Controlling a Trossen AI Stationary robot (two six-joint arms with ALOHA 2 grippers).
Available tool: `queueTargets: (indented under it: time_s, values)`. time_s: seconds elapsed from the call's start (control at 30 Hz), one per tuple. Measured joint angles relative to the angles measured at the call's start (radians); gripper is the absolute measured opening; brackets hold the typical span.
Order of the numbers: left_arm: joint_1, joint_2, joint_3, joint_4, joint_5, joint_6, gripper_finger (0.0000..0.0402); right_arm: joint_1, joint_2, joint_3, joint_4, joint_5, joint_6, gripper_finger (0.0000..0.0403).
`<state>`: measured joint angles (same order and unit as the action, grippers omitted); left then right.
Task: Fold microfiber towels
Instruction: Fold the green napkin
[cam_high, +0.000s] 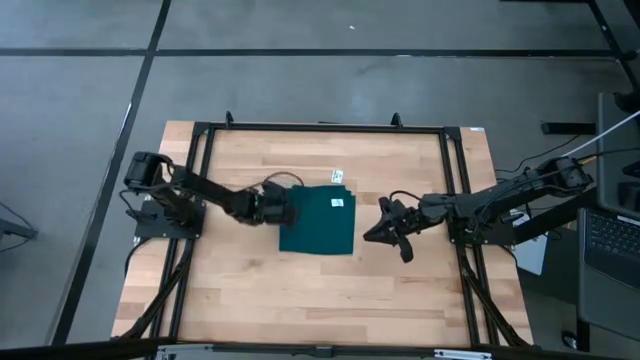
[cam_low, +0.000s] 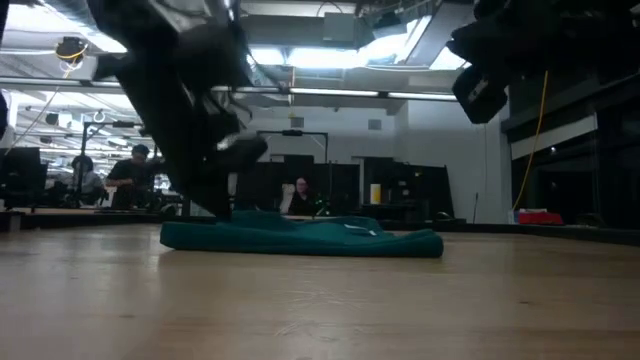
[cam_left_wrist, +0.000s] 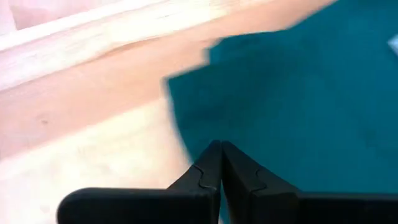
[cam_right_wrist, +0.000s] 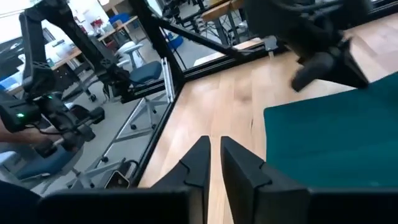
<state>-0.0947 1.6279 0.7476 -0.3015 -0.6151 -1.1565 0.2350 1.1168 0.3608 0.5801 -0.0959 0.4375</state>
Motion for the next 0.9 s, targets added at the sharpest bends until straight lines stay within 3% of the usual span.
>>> queueTargets:
  time_s: [0.1, 0.23, 0.33, 0.5, 0.67, 0.8, 0.9]
  values:
    - [0.076, 0.0, -0.025, 0.049, 0.075, 0.099, 0.0002, -0.005, -0.001, 0.0, 0.029, 0.0, 0.003, 0.0049]
    - [0.173, -0.011, -0.024, 0.14, 0.25, 0.332, 0.0007, -0.018, -0.006, 0.0, 0.091, 0.002, 0.023, 0.0059]
    - [0.226, -0.041, -0.023, 0.149, 0.322, 0.384, 0.0019, -0.048, -0.004, 0.0, 0.041, -0.014, 0.03, 0.0066]
    - [0.243, -0.149, -0.023, 0.142, 0.252, 0.41, 0.0032, -0.126, 0.011, 0.0, -0.069, -0.049, 0.052, 0.0074]
    - [0.227, -0.248, -0.023, 0.11, 0.232, 0.401, 0.0033, -0.235, 0.084, 0.0, -0.073, -0.067, 0.117, 0.0068]
    - [0.183, -0.288, -0.023, 0.106, 0.215, 0.369, 0.0032, -0.327, 0.198, -0.001, -0.025, -0.138, 0.227, 0.0053]
    - [0.147, -0.293, -0.023, 0.095, 0.197, 0.335, 0.0025, -0.37, 0.285, 0.0, 0.134, -0.191, 0.294, 0.0046]
